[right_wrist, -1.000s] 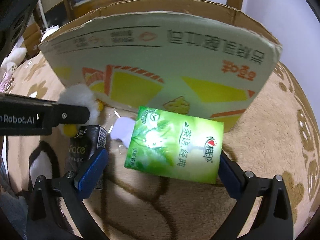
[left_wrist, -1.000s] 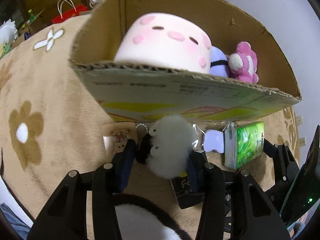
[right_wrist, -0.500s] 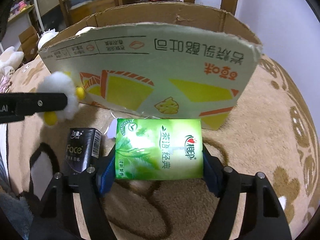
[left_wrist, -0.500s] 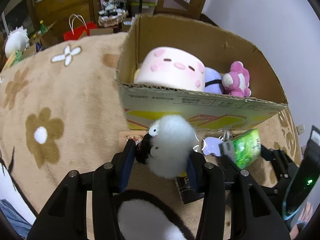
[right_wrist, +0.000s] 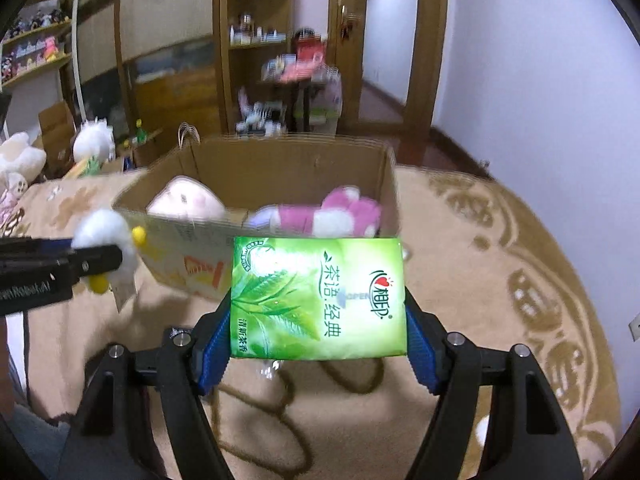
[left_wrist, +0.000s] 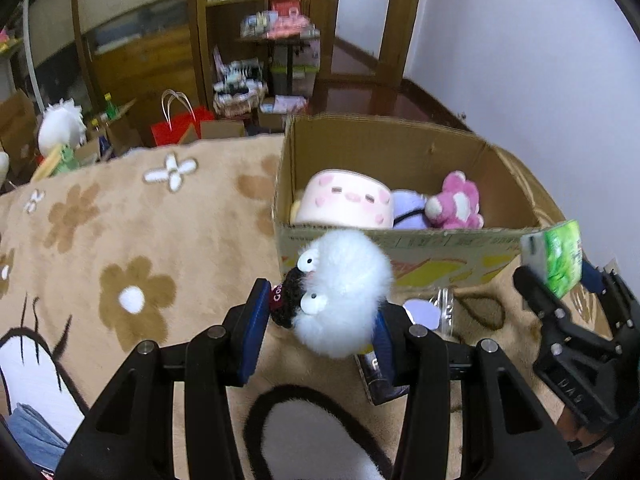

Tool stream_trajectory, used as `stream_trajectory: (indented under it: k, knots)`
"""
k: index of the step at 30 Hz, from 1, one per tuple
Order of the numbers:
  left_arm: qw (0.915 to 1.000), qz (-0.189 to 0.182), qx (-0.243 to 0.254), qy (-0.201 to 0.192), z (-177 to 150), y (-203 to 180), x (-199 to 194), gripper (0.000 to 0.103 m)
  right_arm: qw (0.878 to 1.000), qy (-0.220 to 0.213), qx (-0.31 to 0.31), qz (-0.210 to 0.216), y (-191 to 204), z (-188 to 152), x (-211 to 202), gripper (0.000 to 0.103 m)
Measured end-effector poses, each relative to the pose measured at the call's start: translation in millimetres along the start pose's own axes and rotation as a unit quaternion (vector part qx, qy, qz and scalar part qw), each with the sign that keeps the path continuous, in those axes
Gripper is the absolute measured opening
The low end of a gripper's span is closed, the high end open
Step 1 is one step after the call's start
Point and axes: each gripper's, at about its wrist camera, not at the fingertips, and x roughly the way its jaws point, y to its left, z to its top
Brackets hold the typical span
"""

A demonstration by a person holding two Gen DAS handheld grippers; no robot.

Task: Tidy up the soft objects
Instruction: 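Lift the white keychain with the left tool while the right tool lifts the green tissue pack over the box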

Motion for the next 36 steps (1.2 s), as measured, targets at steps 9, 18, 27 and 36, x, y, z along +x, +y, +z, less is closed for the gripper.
stream_trajectory:
  k: [9, 18, 27, 36]
  knots:
    - [0.9965, 0.013, 0.012, -0.082, 4.9, -6.6, -31.9, 0.045, 0.998, -0.07, -0.007, -0.001, 6.4, 19.9, -29.0, 0.077]
    - [0.9893, 0.01, 0.051, -0.136, 17.9, -20.3, -46.1, 0.045, 0.993, -0.114, 0.007, -0.002, 0.9, 40.6, -40.8, 0.077]
    - [0.9819, 0.004, 0.096, -0.163, 39.1, -42.2, -37.6, 0.045, 0.989, -0.145, 0.023, 0.0, -8.3, 59.4, -33.2, 0.077]
    - [0.9801, -0.004, 0.101, -0.171, 61.0, -42.5, -15.8, 0.046, 0.986, -0.159, 0.045, 0.012, -17.1, 67.6, -19.8, 0.077]
